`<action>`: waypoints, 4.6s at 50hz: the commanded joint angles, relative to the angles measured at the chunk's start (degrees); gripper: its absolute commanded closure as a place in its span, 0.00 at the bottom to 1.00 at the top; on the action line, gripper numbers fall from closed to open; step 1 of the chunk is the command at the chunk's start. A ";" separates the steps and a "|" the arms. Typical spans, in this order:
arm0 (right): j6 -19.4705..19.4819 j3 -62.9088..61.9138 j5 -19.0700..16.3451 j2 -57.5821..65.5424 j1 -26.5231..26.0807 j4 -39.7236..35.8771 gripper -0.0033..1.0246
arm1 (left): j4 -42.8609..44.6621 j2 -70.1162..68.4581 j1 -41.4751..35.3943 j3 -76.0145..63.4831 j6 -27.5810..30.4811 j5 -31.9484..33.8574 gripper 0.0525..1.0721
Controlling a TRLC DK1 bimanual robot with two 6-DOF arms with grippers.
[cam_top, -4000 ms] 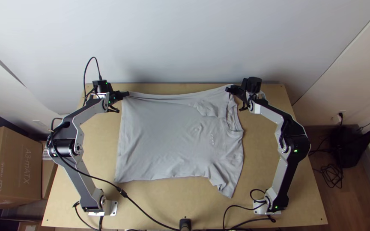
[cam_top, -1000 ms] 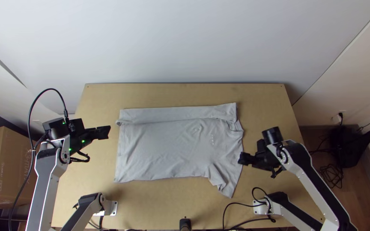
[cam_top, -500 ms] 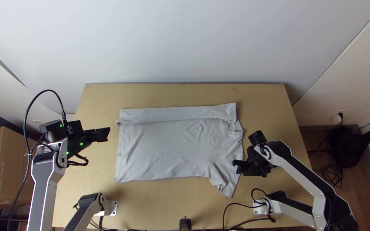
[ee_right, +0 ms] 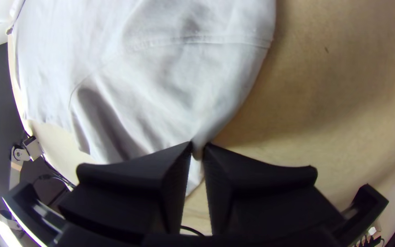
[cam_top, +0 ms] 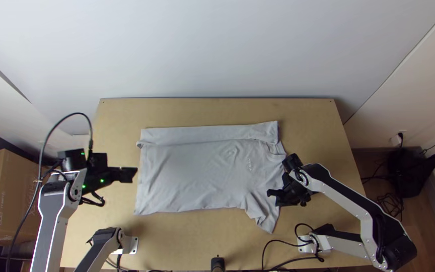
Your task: Fold the t-shirt
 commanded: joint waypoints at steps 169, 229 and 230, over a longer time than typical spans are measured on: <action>-11.88 48.71 8.90 27.51 -15.27 -5.14 0.97 | 1.21 47.94 -3.86 26.03 27.54 -14.77 0.97; -12.94 69.98 10.75 48.78 -17.55 -6.02 0.34 | 12.64 66.84 -1.22 39.66 18.31 -5.63 0.35; -12.94 69.71 10.75 48.25 -17.73 -6.02 0.31 | 12.46 66.84 -0.87 40.10 17.43 -5.10 0.35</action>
